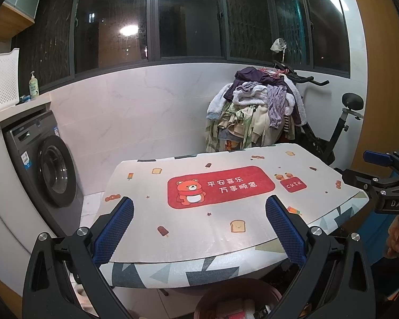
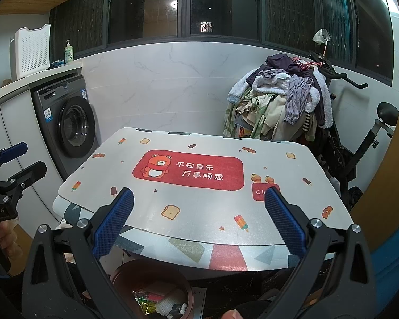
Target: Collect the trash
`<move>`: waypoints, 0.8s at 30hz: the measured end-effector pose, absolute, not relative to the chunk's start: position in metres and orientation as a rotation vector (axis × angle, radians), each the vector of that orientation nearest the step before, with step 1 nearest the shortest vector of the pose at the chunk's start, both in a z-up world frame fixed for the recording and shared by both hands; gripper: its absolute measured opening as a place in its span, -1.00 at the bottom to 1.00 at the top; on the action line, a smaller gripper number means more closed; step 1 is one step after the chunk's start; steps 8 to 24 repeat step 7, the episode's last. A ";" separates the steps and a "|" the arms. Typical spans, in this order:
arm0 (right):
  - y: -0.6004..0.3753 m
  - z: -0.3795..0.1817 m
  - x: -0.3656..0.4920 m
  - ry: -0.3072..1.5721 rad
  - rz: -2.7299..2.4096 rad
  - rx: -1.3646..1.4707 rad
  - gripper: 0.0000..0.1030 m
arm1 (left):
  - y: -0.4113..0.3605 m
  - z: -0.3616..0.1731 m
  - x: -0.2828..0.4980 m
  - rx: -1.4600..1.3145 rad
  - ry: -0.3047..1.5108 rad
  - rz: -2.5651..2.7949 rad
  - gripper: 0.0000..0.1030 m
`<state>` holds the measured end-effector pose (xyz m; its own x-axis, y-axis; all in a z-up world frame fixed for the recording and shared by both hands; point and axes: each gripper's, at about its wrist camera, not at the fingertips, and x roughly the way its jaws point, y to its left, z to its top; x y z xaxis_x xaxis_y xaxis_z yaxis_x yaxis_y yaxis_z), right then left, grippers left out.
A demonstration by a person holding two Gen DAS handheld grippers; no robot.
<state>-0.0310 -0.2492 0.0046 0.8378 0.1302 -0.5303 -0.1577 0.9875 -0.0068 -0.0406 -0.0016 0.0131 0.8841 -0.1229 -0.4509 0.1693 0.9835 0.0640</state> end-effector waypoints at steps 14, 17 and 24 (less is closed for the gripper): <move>-0.249 0.004 -0.032 0.559 0.154 -0.050 0.89 | -0.003 0.013 -0.040 0.110 0.465 -0.131 0.88; -0.249 0.004 -0.032 0.559 0.154 -0.050 0.89 | -0.003 0.013 -0.040 0.110 0.465 -0.131 0.88; -0.249 0.004 -0.032 0.559 0.154 -0.050 0.89 | -0.003 0.013 -0.040 0.110 0.465 -0.131 0.88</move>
